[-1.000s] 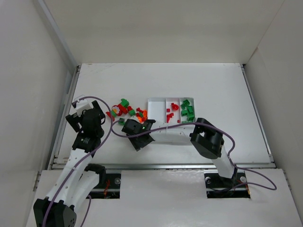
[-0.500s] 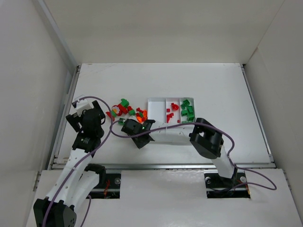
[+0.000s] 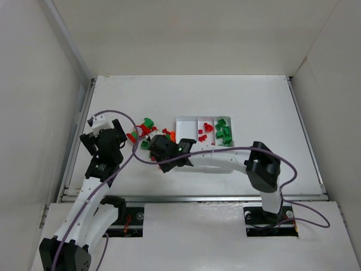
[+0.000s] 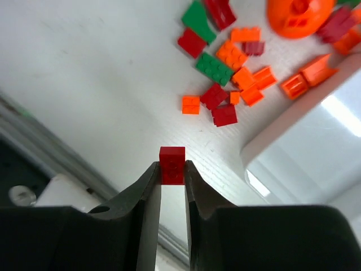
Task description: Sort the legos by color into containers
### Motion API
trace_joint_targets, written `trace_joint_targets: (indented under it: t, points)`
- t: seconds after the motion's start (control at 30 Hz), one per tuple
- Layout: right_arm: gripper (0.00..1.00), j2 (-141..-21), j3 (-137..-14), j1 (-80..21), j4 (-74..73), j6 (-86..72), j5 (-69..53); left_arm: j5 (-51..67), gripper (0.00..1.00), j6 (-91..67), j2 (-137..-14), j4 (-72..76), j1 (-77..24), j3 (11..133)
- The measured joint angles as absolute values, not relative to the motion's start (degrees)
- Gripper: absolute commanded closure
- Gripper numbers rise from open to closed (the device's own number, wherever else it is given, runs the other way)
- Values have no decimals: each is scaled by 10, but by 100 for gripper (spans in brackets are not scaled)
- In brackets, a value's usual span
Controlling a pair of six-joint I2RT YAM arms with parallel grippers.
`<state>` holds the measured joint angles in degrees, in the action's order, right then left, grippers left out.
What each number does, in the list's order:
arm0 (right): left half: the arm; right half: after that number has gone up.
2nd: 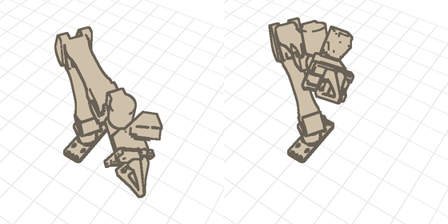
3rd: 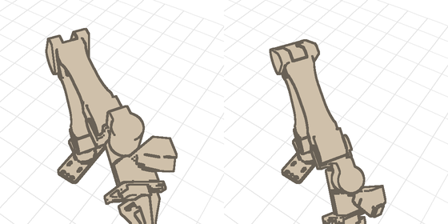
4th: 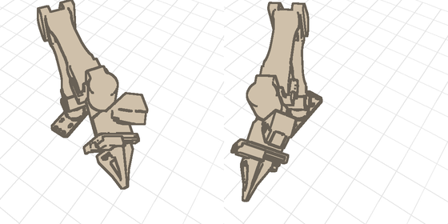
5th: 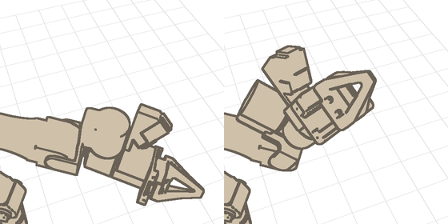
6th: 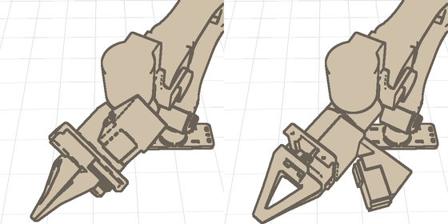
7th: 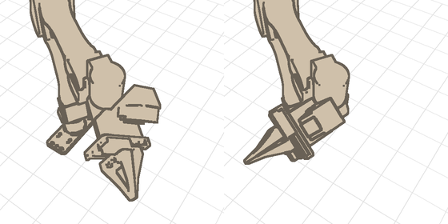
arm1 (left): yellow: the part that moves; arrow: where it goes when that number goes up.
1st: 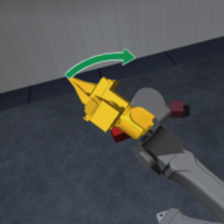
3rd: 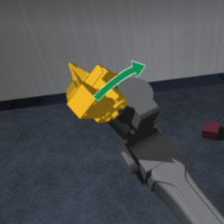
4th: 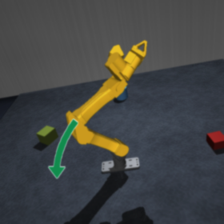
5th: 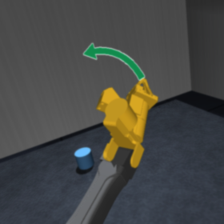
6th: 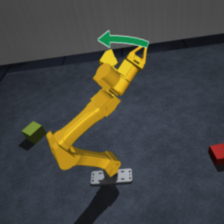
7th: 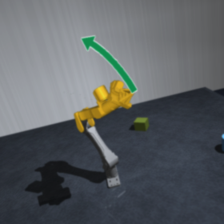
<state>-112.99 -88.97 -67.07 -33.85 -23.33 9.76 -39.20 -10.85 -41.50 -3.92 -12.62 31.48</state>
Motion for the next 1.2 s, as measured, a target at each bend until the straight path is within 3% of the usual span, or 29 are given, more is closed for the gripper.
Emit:
trace_joint_targets:
  t: [0.17,0.37,0.6,0.83,1.03,1.17,1.2]
  points:
    - [100,-1035,-868,-647,-323,-242,100,-310,1,-71,-413,-43,-126,340]
    - [100,-940,-764,-538,-316,-269,117,-89,1,32,-390,-46,-124,342]
    - [100,-912,-672,-420,-318,-283,117,172,18,230,-441,-104,-124,357]
    - [89,-912,-651,-356,-309,-273,96,291,34,479,-613,-236,-153,431]
    - [77,-933,-665,-345,-308,-238,83,330,34,634,-652,-303,-188,437]
    - [70,-949,-681,-345,-309,-208,69,344,28,705,-660,-328,-216,437]
    - [63,-953,-686,-345,-309,-201,67,346,25,717,-665,-331,-222,437]
